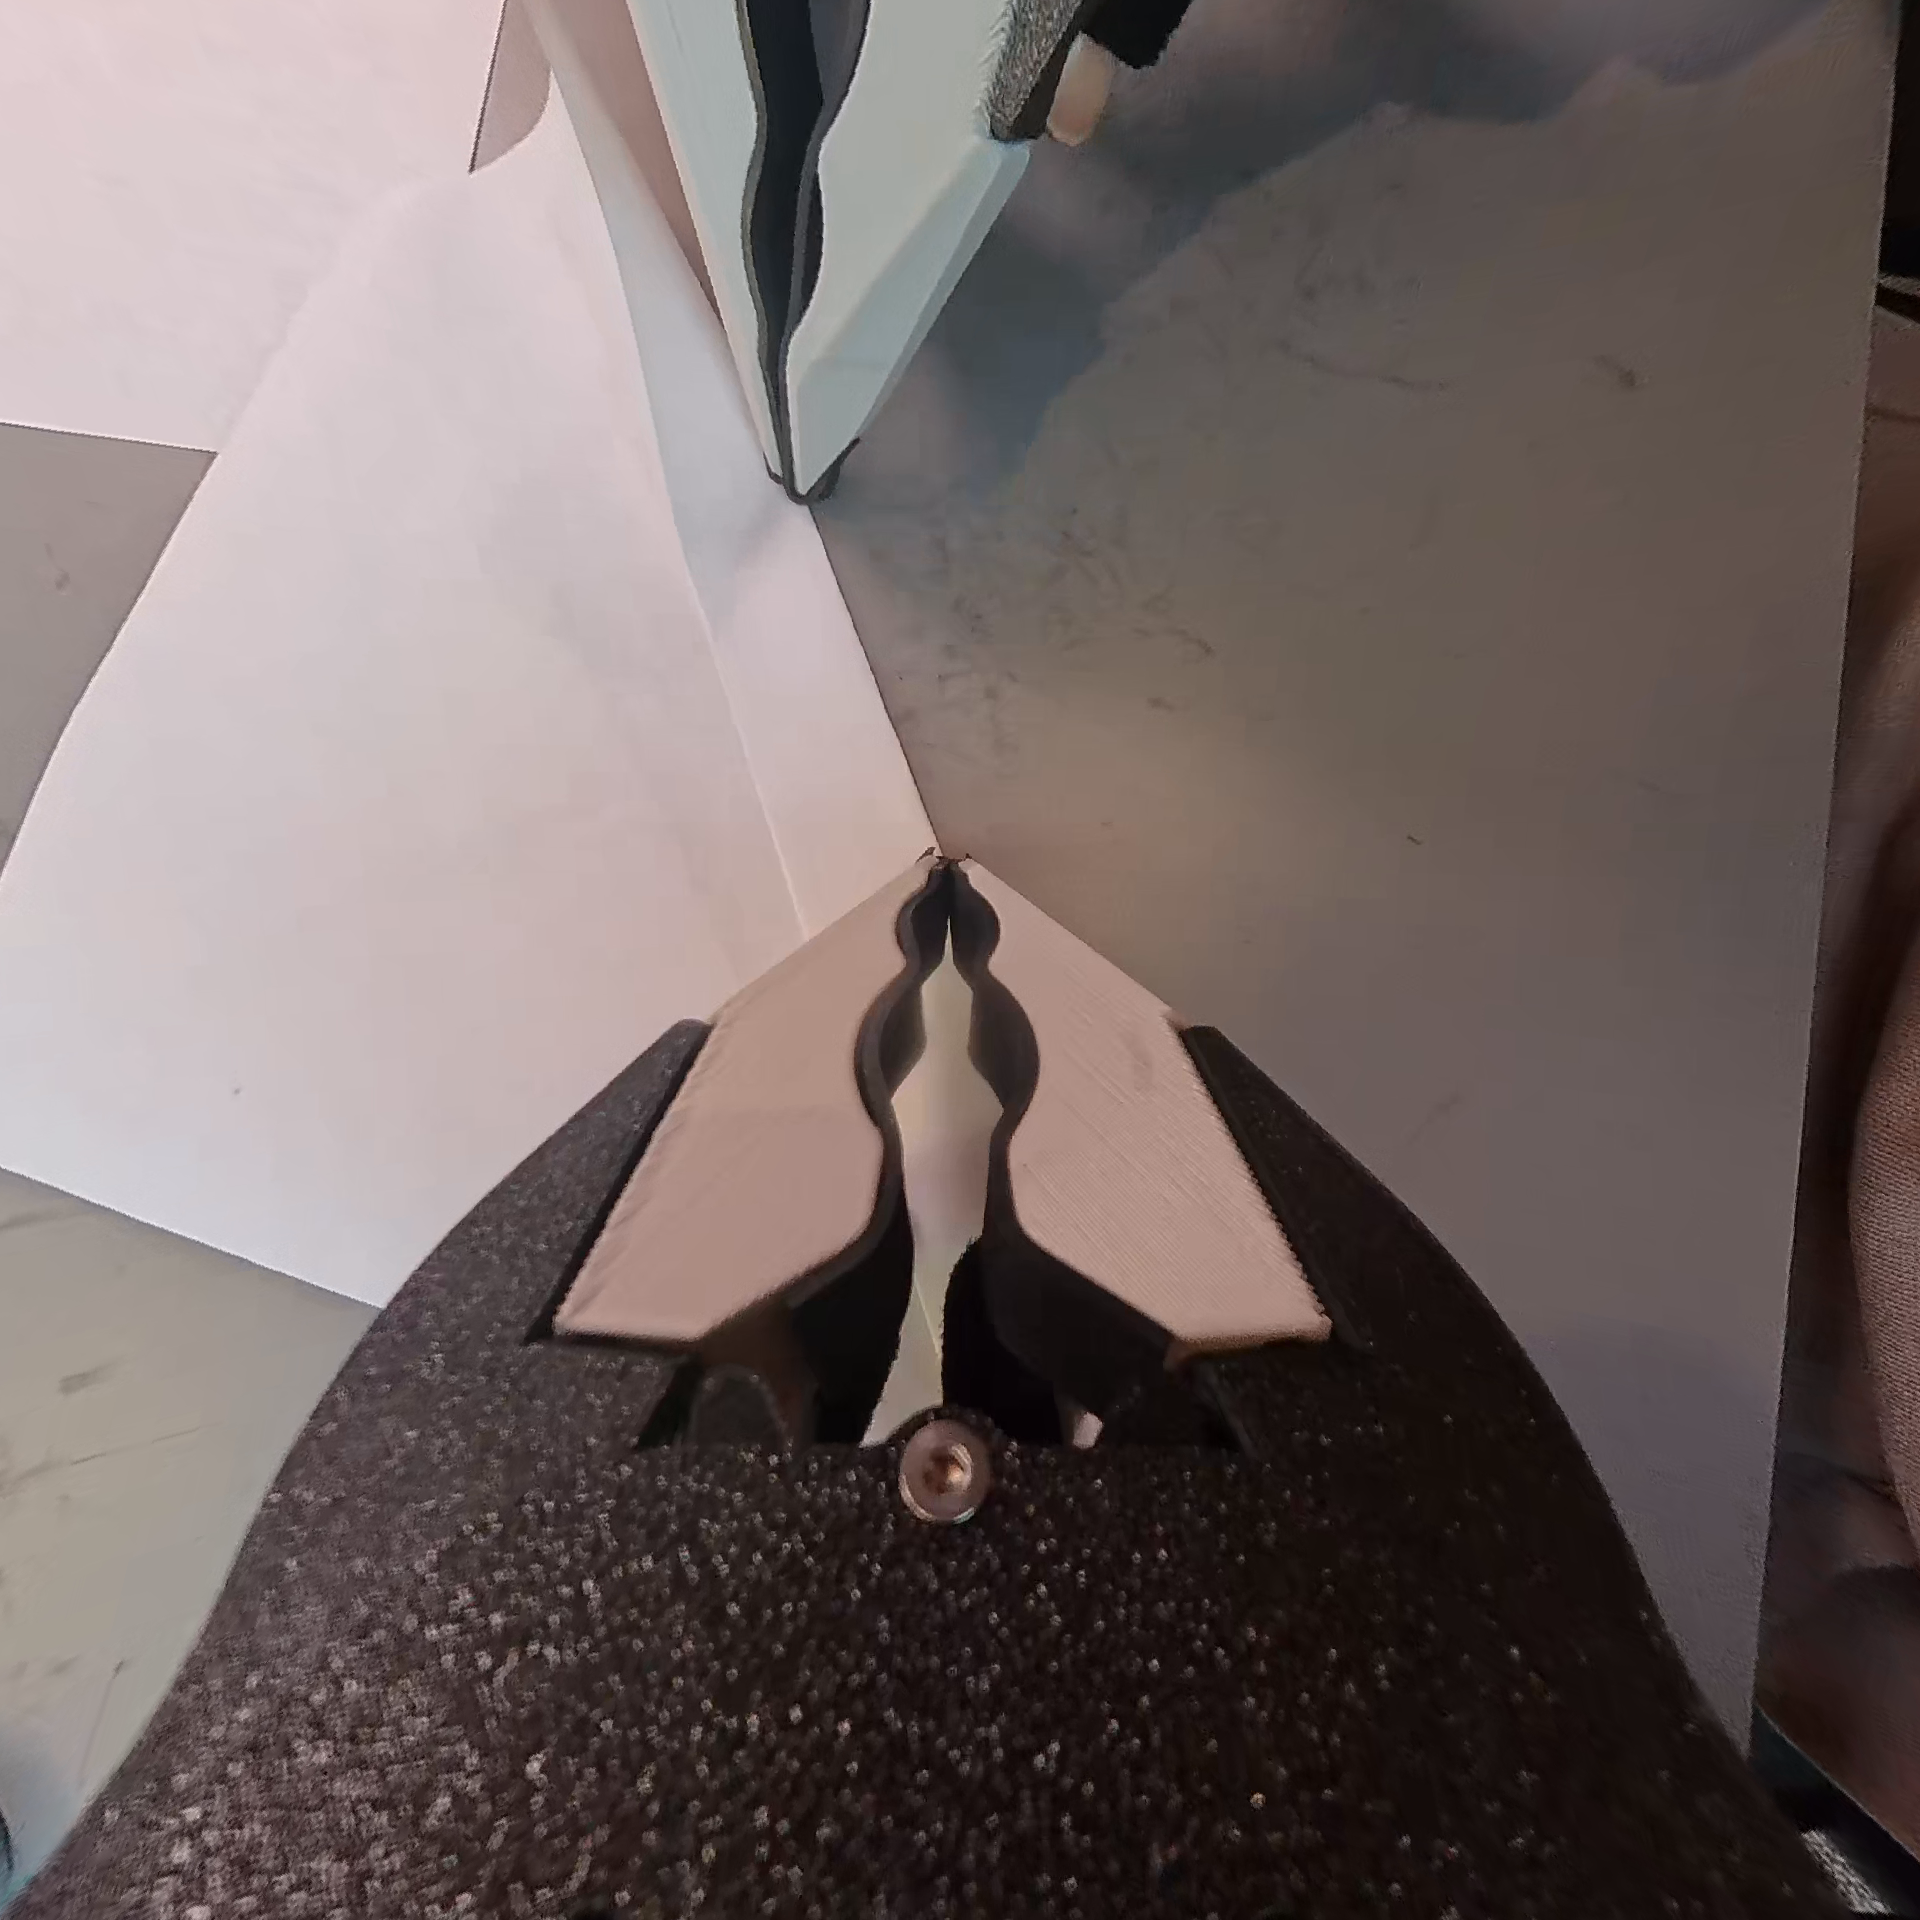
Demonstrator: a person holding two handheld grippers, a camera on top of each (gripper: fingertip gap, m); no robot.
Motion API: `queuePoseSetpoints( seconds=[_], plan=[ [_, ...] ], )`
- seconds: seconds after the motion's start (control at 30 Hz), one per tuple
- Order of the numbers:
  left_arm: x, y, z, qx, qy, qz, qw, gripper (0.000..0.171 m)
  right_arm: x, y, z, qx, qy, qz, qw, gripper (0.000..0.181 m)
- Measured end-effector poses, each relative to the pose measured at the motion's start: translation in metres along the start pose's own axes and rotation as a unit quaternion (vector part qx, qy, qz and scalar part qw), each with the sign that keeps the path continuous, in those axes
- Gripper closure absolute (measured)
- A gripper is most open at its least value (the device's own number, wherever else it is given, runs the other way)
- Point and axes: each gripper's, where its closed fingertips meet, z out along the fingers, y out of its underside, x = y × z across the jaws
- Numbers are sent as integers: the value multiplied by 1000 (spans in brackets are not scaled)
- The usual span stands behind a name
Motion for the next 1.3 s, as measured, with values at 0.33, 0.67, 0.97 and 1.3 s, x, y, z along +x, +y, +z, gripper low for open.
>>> queuePoseSetpoints(
  seconds=[0.33, 0.67, 0.97, 1.3],
  plan=[
    [0, 0, 0, -2, -2, 9, 1000, 171, 15, 5, -4, -16, 10, 13, 1000, 181],
    [0, 0, 0, 2, -1, 8, 1000, 171, 20, -5, -22, 4, -13, 32, 999, 181],
    [10, 0, -1, 0, 25, 21, 999, 171, 32, -3, -21, 2, 66, -17, 998, 171],
    [25, -1, 1, 4, 50, 32, 998, 171, 34, -2, -1, -19, 33, -2, 999, 171]
  ],
)
